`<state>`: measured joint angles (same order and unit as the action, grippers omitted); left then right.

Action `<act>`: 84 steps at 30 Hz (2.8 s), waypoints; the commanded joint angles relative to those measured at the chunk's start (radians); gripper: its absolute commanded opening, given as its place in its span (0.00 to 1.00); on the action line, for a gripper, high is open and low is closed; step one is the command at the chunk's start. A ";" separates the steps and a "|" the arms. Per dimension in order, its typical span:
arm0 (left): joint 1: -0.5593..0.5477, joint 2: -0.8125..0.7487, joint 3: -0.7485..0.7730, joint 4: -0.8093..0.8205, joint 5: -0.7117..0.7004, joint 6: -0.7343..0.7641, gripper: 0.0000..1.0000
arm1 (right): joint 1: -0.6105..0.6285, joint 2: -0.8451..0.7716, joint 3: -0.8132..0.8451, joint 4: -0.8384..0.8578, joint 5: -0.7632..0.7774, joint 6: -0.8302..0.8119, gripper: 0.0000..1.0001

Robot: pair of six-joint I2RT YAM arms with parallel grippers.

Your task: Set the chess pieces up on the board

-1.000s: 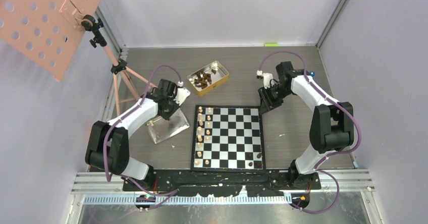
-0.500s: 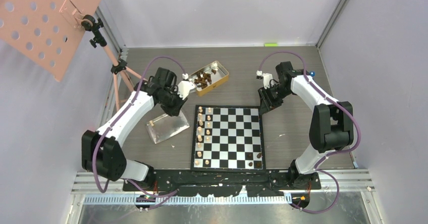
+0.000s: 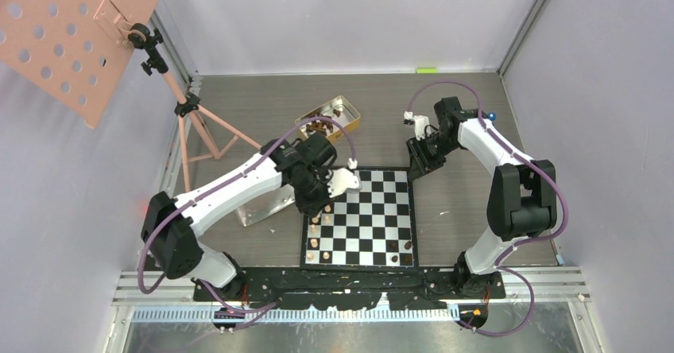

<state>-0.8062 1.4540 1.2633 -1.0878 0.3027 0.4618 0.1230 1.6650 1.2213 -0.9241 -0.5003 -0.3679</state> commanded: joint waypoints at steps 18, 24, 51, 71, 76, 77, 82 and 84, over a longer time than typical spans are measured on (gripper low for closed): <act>-0.198 0.245 0.067 0.029 -0.014 0.045 0.15 | -0.002 -0.031 0.036 -0.008 -0.007 -0.018 0.38; -0.199 0.269 0.062 0.045 -0.049 0.055 0.14 | -0.002 -0.028 0.034 -0.010 -0.008 -0.020 0.38; -0.197 0.318 0.051 0.023 -0.060 0.074 0.21 | -0.002 -0.018 0.036 -0.011 -0.011 -0.021 0.38; -0.133 0.171 0.071 0.058 -0.085 0.049 0.43 | -0.002 -0.014 0.036 -0.014 -0.011 -0.021 0.38; -0.004 0.064 0.040 0.070 -0.070 0.033 0.50 | -0.002 -0.014 0.038 -0.015 -0.011 -0.023 0.38; 0.031 0.043 0.030 0.069 -0.072 0.030 0.50 | -0.001 -0.015 0.038 -0.015 -0.011 -0.022 0.38; 0.227 -0.071 -0.048 0.092 -0.132 0.011 0.53 | -0.002 -0.020 0.039 -0.015 -0.012 -0.022 0.38; 0.297 -0.101 -0.091 0.120 -0.189 0.003 0.55 | -0.002 -0.018 0.039 -0.014 -0.013 -0.023 0.38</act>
<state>-0.6144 1.4193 1.2427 -1.0065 0.1993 0.4931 0.1230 1.6650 1.2213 -0.9295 -0.4999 -0.3717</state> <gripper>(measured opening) 0.530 0.380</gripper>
